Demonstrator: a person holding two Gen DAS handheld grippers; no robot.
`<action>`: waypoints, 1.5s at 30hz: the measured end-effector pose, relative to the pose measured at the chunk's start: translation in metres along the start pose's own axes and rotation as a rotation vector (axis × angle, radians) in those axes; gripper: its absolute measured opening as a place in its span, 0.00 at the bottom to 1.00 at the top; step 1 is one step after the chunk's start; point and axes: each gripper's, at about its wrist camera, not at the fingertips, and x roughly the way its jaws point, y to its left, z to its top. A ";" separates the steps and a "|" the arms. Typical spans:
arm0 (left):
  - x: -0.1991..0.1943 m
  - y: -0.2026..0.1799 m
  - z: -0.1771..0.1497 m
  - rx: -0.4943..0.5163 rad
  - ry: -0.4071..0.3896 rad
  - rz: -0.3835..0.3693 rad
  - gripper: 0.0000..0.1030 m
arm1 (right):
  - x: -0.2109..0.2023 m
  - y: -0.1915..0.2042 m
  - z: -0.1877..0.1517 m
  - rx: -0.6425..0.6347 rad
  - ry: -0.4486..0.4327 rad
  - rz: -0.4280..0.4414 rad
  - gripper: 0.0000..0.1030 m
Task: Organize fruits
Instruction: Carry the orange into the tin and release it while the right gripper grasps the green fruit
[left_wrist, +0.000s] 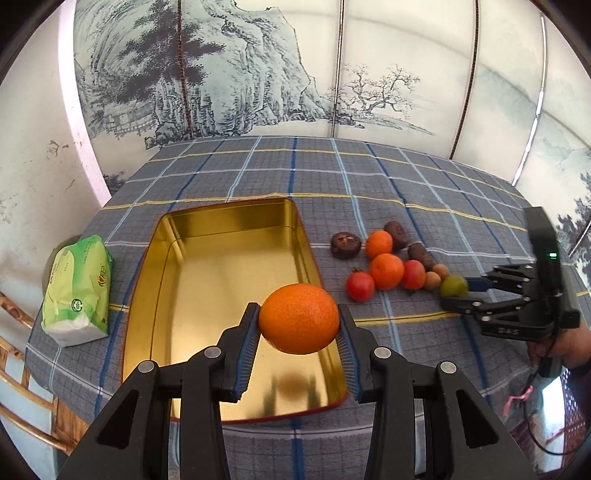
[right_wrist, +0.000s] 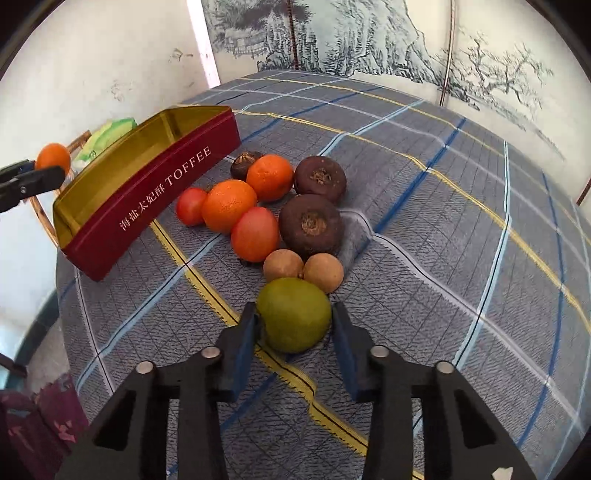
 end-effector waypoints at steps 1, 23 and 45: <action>0.002 0.003 0.000 -0.006 0.002 -0.001 0.40 | -0.004 -0.001 -0.002 0.016 -0.016 0.001 0.34; 0.058 0.048 0.015 0.061 0.082 0.156 0.40 | -0.099 0.022 -0.014 0.127 -0.234 0.046 0.34; 0.086 0.056 0.043 0.136 0.080 0.213 0.39 | -0.083 0.044 -0.002 0.119 -0.205 0.098 0.34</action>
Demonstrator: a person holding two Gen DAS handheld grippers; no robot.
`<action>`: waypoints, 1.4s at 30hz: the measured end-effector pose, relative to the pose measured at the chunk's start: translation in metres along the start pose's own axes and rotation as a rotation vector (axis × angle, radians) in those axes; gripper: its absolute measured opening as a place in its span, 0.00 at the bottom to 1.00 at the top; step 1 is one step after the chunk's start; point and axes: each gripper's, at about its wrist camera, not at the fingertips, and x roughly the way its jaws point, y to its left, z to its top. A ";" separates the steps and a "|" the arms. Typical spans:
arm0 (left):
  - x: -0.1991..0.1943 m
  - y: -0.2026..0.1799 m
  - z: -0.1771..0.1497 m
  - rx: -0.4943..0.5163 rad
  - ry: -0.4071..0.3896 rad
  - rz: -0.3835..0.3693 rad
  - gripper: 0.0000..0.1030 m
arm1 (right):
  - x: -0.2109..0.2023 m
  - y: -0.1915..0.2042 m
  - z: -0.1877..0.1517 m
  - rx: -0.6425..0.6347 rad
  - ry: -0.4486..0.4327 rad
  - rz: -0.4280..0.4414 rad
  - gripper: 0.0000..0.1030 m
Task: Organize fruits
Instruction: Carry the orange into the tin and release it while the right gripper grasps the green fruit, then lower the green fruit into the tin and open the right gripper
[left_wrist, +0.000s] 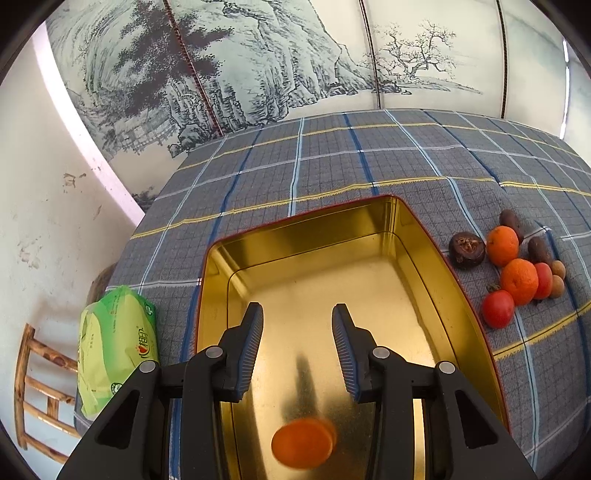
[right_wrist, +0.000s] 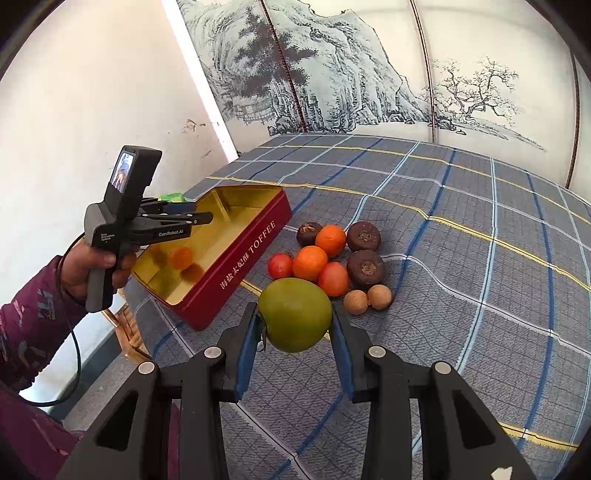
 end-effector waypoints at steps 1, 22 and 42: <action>0.000 0.000 0.000 -0.002 0.001 0.001 0.39 | 0.001 0.001 0.001 0.000 0.002 0.003 0.34; -0.030 0.026 -0.027 -0.106 -0.039 0.031 0.43 | 0.084 0.059 0.072 -0.105 0.057 0.163 0.34; -0.033 0.059 -0.054 -0.216 -0.031 0.057 0.56 | 0.206 0.087 0.101 -0.074 0.249 0.140 0.35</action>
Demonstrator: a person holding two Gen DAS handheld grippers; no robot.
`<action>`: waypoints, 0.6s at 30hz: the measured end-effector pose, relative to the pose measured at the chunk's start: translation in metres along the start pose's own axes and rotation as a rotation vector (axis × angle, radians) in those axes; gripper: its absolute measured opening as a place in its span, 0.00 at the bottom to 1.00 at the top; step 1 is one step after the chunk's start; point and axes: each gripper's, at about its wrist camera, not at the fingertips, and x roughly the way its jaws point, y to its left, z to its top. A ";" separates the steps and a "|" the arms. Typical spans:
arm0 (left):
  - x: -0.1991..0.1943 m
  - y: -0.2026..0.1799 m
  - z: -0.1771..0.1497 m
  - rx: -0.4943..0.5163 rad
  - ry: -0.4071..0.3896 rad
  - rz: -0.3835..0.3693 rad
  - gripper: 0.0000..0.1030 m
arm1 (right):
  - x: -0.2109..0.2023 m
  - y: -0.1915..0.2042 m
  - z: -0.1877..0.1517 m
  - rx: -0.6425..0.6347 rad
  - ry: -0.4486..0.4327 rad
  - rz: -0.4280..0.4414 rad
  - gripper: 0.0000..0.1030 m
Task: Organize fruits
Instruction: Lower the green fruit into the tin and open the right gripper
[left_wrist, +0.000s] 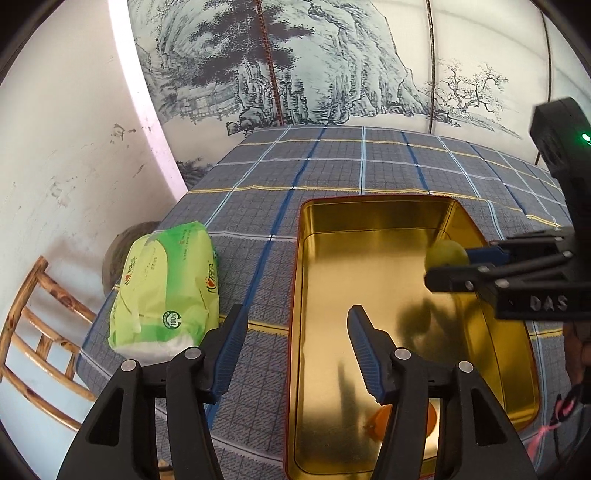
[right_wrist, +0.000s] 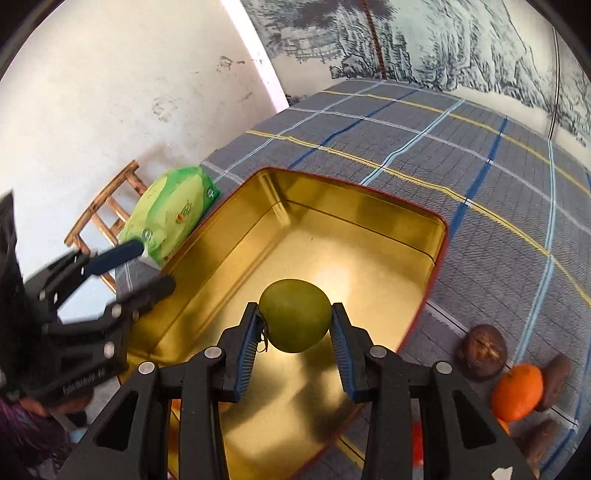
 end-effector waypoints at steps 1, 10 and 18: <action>0.000 0.000 -0.001 -0.002 0.000 -0.002 0.56 | 0.002 0.000 0.003 0.002 0.001 -0.005 0.35; 0.001 0.000 -0.002 -0.022 0.006 -0.015 0.59 | 0.017 0.001 0.020 0.027 -0.005 -0.006 0.35; 0.000 0.001 -0.004 -0.032 0.003 -0.025 0.62 | 0.014 0.001 0.035 0.076 -0.052 0.039 0.36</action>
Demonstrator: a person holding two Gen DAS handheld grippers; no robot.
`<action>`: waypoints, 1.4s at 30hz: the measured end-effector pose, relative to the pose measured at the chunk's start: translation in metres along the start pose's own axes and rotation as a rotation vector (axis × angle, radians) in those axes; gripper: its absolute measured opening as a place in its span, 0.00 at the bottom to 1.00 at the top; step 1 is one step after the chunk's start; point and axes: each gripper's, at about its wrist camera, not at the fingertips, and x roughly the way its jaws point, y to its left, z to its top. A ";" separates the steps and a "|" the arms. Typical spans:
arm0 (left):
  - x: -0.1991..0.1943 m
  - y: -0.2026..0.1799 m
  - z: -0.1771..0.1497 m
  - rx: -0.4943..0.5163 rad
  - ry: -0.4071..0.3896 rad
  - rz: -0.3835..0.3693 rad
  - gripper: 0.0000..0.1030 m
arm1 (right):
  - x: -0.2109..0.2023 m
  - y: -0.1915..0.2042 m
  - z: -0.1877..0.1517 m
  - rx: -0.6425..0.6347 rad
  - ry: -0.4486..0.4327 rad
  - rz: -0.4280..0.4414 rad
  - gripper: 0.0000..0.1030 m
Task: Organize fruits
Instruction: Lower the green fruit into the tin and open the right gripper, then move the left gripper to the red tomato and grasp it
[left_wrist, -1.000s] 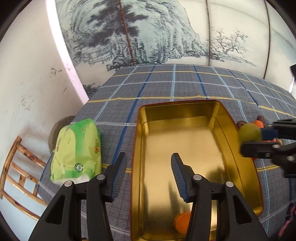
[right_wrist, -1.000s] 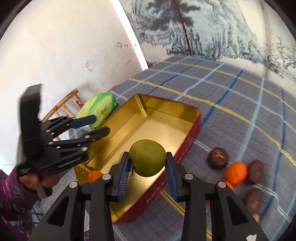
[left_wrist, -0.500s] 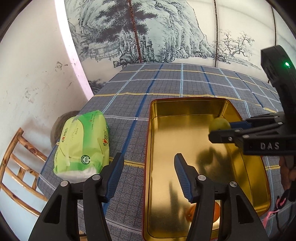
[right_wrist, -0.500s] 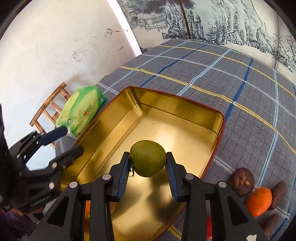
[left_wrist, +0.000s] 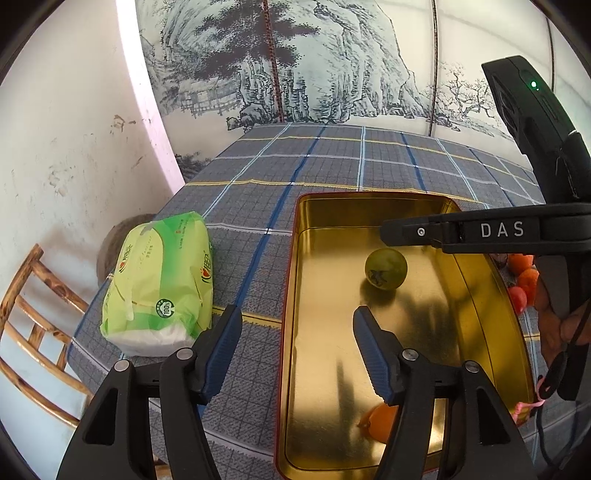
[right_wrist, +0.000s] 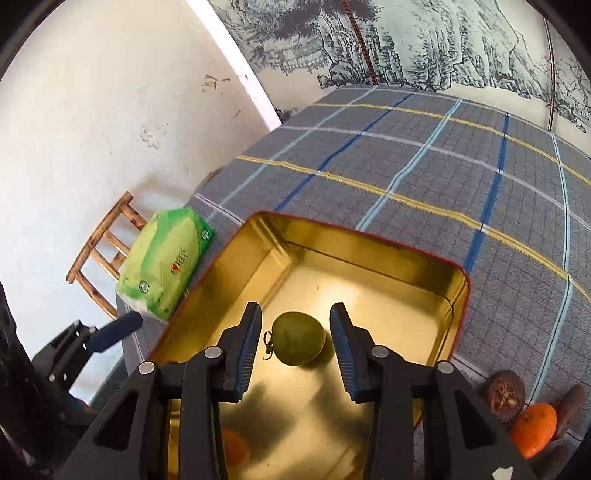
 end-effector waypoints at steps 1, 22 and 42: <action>0.000 0.000 0.000 -0.001 0.000 0.000 0.62 | -0.001 0.002 0.000 -0.003 -0.004 0.005 0.36; -0.011 -0.015 -0.002 0.022 -0.009 0.004 0.65 | -0.044 0.023 -0.034 -0.053 -0.081 0.028 0.45; -0.034 -0.065 0.002 0.136 -0.041 -0.016 0.71 | -0.165 -0.059 -0.129 0.097 -0.248 -0.123 0.54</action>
